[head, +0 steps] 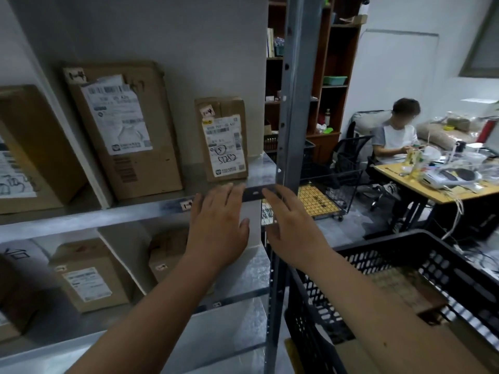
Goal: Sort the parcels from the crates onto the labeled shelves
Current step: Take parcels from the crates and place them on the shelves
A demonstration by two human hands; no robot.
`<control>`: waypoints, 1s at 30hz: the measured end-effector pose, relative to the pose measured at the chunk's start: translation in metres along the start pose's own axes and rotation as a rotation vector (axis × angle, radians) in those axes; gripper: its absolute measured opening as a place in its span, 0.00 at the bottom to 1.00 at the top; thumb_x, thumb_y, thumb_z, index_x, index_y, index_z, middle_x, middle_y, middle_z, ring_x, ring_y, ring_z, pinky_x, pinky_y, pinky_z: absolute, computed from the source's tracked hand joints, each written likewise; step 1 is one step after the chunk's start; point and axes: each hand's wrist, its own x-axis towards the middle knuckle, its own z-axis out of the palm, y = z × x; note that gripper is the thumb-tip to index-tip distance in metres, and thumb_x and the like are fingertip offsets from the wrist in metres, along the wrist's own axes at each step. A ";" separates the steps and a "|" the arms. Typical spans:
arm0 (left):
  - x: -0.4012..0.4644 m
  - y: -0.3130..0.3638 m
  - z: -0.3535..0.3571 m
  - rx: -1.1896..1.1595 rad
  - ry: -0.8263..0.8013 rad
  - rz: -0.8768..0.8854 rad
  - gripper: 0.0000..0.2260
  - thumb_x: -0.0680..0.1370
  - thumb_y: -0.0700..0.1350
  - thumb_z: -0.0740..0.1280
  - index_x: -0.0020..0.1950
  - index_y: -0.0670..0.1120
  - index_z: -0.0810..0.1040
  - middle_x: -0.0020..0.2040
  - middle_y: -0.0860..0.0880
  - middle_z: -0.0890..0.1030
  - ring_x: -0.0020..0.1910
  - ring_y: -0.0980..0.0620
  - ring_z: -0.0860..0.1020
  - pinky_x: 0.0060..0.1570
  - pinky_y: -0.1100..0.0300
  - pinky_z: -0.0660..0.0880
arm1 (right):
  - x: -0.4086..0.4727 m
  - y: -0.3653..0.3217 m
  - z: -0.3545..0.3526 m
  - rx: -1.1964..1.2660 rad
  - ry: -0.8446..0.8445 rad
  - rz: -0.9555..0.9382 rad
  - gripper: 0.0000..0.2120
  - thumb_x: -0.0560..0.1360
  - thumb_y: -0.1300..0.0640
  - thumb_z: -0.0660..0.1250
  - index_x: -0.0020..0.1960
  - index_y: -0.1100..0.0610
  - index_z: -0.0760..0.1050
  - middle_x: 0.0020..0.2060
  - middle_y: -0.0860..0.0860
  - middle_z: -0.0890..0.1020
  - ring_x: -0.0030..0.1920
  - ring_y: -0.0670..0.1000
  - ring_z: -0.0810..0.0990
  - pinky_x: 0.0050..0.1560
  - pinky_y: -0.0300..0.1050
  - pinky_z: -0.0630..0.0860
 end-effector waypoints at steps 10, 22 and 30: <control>-0.049 0.088 0.048 -0.084 -0.162 0.200 0.30 0.79 0.51 0.71 0.79 0.49 0.68 0.75 0.46 0.71 0.74 0.45 0.69 0.73 0.45 0.68 | -0.111 0.057 -0.013 -0.001 -0.098 0.308 0.35 0.81 0.56 0.69 0.83 0.49 0.57 0.83 0.50 0.53 0.82 0.54 0.53 0.76 0.52 0.66; -0.069 0.154 0.120 -0.192 -0.529 0.357 0.29 0.80 0.55 0.69 0.80 0.50 0.66 0.76 0.50 0.70 0.74 0.47 0.68 0.71 0.50 0.71 | -0.204 0.113 -0.015 0.026 -0.159 0.841 0.34 0.81 0.51 0.69 0.82 0.49 0.58 0.83 0.53 0.55 0.81 0.58 0.56 0.78 0.55 0.65; -0.030 0.180 0.191 -0.149 -0.821 0.555 0.26 0.79 0.53 0.68 0.76 0.53 0.68 0.70 0.49 0.72 0.69 0.45 0.71 0.59 0.45 0.78 | -0.218 0.140 -0.013 0.012 -0.164 1.151 0.36 0.81 0.50 0.67 0.84 0.49 0.55 0.84 0.54 0.50 0.83 0.58 0.52 0.78 0.53 0.60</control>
